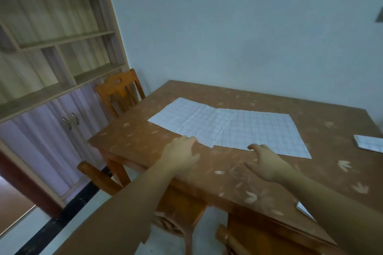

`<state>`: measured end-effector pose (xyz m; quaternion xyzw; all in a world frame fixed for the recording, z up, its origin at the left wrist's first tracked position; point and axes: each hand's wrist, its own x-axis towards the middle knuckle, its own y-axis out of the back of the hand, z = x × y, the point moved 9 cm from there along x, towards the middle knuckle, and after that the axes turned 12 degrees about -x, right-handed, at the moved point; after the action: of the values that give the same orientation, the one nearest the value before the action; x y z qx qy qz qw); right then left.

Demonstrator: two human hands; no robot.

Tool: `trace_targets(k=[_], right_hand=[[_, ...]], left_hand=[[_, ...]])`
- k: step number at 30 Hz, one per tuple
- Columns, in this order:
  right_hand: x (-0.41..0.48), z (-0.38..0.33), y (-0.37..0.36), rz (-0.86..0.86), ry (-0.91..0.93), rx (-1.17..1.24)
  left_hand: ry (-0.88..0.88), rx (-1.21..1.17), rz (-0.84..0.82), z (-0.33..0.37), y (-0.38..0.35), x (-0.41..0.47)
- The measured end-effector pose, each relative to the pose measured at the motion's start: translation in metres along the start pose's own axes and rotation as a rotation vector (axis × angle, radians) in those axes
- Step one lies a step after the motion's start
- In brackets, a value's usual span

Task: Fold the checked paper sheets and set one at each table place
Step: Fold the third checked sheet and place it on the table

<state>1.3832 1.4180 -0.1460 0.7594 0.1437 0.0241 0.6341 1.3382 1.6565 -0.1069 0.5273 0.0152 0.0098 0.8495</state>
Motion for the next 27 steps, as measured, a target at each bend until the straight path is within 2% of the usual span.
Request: trace_targets(k=[7, 13, 20, 23, 27], right_hand=[[0.074, -0.059, -0.025, -0.054, -0.006, 0.145], [0.117, -0.117, -0.035, -0.074, -0.008, 0.124], [0.17, -0.18, -0.057, -0.097, -0.116, 0.069], [0.19, -0.204, -0.068, -0.115, -0.175, 0.061], [0.208, -0.214, -0.073, -0.11, -0.25, 0.042]], left_hand=[[0.065, 0.032, -0.032, -0.072, 0.029, 0.032], [0.12, -0.014, -0.014, -0.146, 0.055, 0.063], [0.022, -0.055, -0.032, -0.227, 0.078, 0.11], [-0.065, 0.054, -0.068, -0.262, 0.091, 0.137], [-0.071, 0.136, -0.112, -0.298, 0.098, 0.18]])
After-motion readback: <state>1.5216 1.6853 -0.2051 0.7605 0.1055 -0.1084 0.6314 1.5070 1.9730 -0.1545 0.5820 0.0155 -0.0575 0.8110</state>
